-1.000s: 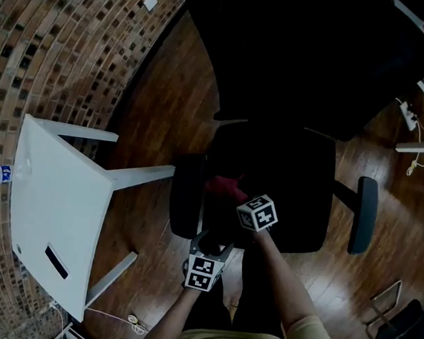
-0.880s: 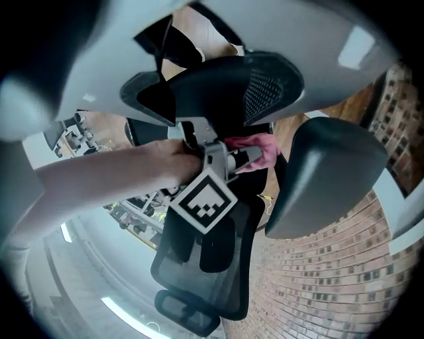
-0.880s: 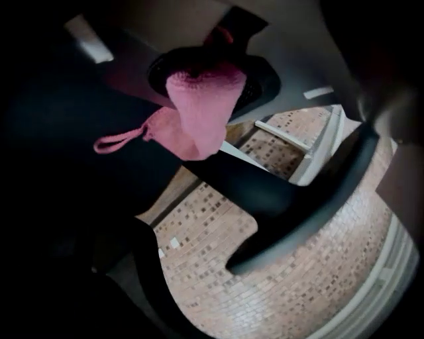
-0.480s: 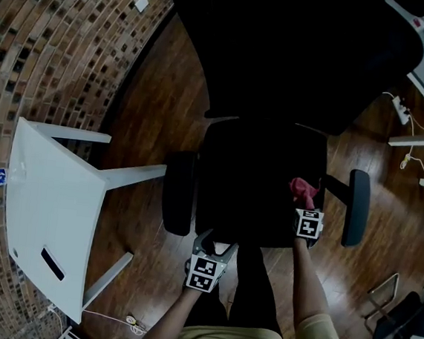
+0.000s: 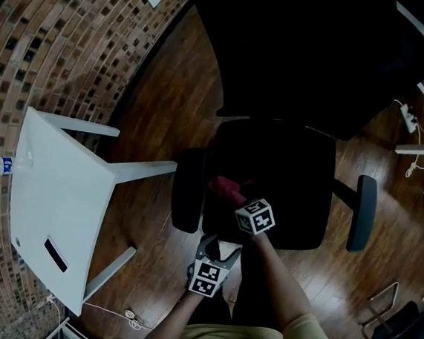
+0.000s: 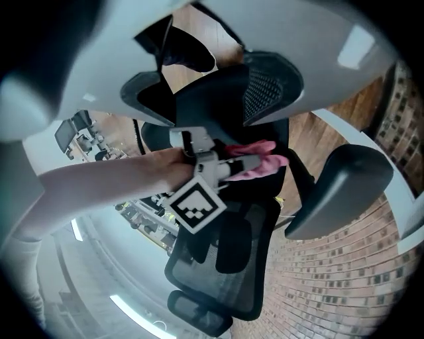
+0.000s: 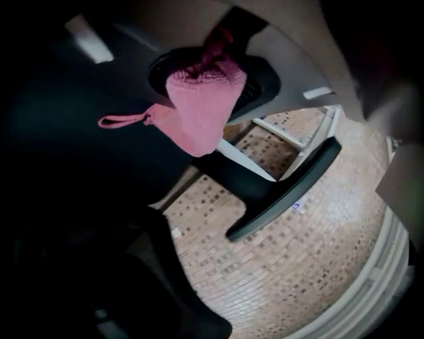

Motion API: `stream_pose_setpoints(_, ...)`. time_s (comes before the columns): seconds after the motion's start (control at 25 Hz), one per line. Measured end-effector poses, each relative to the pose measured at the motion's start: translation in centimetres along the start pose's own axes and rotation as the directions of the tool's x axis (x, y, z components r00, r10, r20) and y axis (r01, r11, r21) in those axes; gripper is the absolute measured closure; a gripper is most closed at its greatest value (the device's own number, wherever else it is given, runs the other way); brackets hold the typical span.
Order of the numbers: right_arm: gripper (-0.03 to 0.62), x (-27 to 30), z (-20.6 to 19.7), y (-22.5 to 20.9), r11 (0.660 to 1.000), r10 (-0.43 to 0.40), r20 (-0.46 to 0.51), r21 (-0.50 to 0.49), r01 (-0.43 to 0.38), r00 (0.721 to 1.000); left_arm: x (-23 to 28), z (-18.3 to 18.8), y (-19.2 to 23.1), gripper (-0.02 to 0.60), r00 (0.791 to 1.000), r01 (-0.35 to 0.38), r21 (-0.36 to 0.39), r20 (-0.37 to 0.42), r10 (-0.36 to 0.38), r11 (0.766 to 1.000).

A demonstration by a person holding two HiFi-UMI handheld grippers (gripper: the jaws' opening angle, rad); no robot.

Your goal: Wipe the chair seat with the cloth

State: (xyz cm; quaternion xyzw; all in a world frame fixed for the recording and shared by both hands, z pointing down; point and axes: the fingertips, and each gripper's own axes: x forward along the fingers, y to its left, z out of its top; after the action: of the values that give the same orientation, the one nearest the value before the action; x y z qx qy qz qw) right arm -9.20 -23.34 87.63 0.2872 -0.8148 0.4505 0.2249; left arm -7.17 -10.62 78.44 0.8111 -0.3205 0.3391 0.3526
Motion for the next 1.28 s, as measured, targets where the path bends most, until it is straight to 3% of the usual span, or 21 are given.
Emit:
stream_pose_setpoints(0.08, 0.534, 3.9, 0.4, 2.6, 0.999, 0.032, -0.043, -0.017, -0.033, 0.999, -0.3, 0.0, 0.7, 0.272, 1.0, -0.017, -0.007, 0.001, 0.017, 1.0)
stream_pose_setpoints(0.16, 0.534, 5.1, -0.2, 2.3, 1.0, 0.004, -0.069, -0.026, -0.006, 0.998, -0.5, 0.1, 1.3, 0.272, 0.999, -0.032, -0.01, 0.002, 0.032, 0.999)
stream_pose_setpoints(0.2, 0.534, 4.4, -0.5, 1.3, 0.999, -0.032, -0.066, -0.031, 0.03, 0.997, -0.6, 0.3, 1.4, 0.272, 0.999, -0.035, -0.011, 0.002, 0.035, 0.999)
stream_pose_setpoints(0.28, 0.534, 0.8, -2.3, -2.9, 0.983, -0.184, -0.076, -0.027, 0.183, 0.98, -0.5, 0.4, 1.3, 0.272, 1.0, -0.03, -0.01, 0.0, 0.03, 0.999)
stream_pose_setpoints(0.36, 0.534, -5.8, -6.0, -9.4, 0.915, -0.395, -0.099, 0.045, 0.4, 0.913, -0.1, 0.3, 0.9, 0.272, 1.0, -0.014, -0.015, -0.007, 0.014, 1.0)
stream_pose_setpoints(0.44, 0.534, -14.9, -10.1, -15.9, 0.78, -0.596, -0.11, 0.152, 0.607, 0.795, 0.3, 0.9, -0.1, 0.272, 1.0, 0.004, -0.018, -0.002, -0.004, 1.0)
stream_pose_setpoints(0.52, 0.534, -23.2, -12.5, -20.4, 0.651, -0.722, -0.107, 0.227, 0.724, 0.683, 0.8, 2.0, -1.1, 0.272, 1.0, 0.019, -0.009, 0.017, -0.019, 1.0)
stream_pose_setpoints(0.56, 0.534, -25.9, -12.9, -21.6, 0.617, -0.751, -0.104, 0.243, 0.749, 0.653, 1.0, 2.5, -1.6, 0.272, 0.999, 0.027, -0.006, 0.026, -0.027, 1.0)
stream_pose_setpoints(0.64, 0.534, -28.0, -13.0, -22.6, 0.595, -0.77, -0.119, 0.22, 0.773, 0.626, 1.3, 3.2, -2.2, 0.272, 0.998, 0.04, -0.003, 0.038, -0.04, 0.999)
stream_pose_setpoints(0.68, 0.534, -27.6, -12.8, -22.4, 0.601, -0.765, -0.132, 0.203, 0.773, 0.63, 1.3, 3.4, -2.4, 0.272, 0.998, 0.044, -0.003, 0.039, -0.044, 0.999)
stream_pose_setpoints(0.72, 0.534, -26.3, -12.3, -21.7, 0.63, -0.742, -0.138, 0.192, 0.753, 0.656, 1.2, 3.6, -2.5, 0.272, 0.998, 0.046, -0.004, 0.038, -0.046, 0.999)
stream_pose_setpoints(0.76, 0.534, -24.0, -11.4, -20.2, 0.69, -0.692, -0.126, 0.174, 0.703, 0.711, 1.1, 3.5, -2.5, 0.272, 0.998, 0.047, -0.005, 0.035, -0.047, 0.999)
stream_pose_setpoints(0.8, 0.534, -20.8, -10.0, -17.9, 0.775, -0.611, -0.098, 0.13, 0.619, 0.786, 1.0, 3.2, -2.5, 0.272, 0.999, 0.045, -0.007, 0.03, -0.045, 0.999)
stream_pose_setpoints(0.88, 0.534, -12.8, -6.3, -11.1, 0.932, -0.363, -0.046, -0.026, 0.362, 0.931, 0.6, 2.2, -2.2, 0.272, 0.999, 0.036, -0.023, 0.013, -0.036, 0.999)
stream_pose_setpoints(0.92, 0.534, -8.9, -4.7, -7.3, 0.972, -0.221, -0.045, -0.09, 0.217, 0.974, 0.3, 1.6, -1.9, 0.272, 1.0, 0.029, -0.033, 0.004, -0.029, 0.999)
stream_pose_setpoints(1.0, 0.534, -2.3, -2.6, -0.5, 0.992, 0.004, -0.071, -0.128, -0.013, 0.997, -0.5, 0.5, -1.4, 0.272, 1.0, 0.013, -0.044, -0.017, -0.014, 0.999)
stream_pose_setpoints(1.08, 0.534, 2.1, -2.2, 3.8, 0.988, 0.096, -0.107, -0.113, -0.108, 0.99, -1.3, -0.5, -0.9, 0.272, 0.999, -0.001, -0.039, -0.042, -0.001, 0.999)
stream_pose_setpoints(1.2, 0.534, 4.1, -3.2, 4.2, 0.996, 0.049, -0.112, -0.069, -0.057, 0.993, -2.4, -1.5, -0.1, 0.272, 0.998, -0.013, -0.031, -0.069, 0.011, 0.999)
stream_pose_setpoints(1.28, 0.534, 1.5, -4.6, 0.4, 0.996, -0.092, -0.089, -0.005, 0.092, 0.992, -2.9, -1.6, 0.6, 0.272, 0.997, -0.022, -0.041, -0.069, 0.019, 0.999)
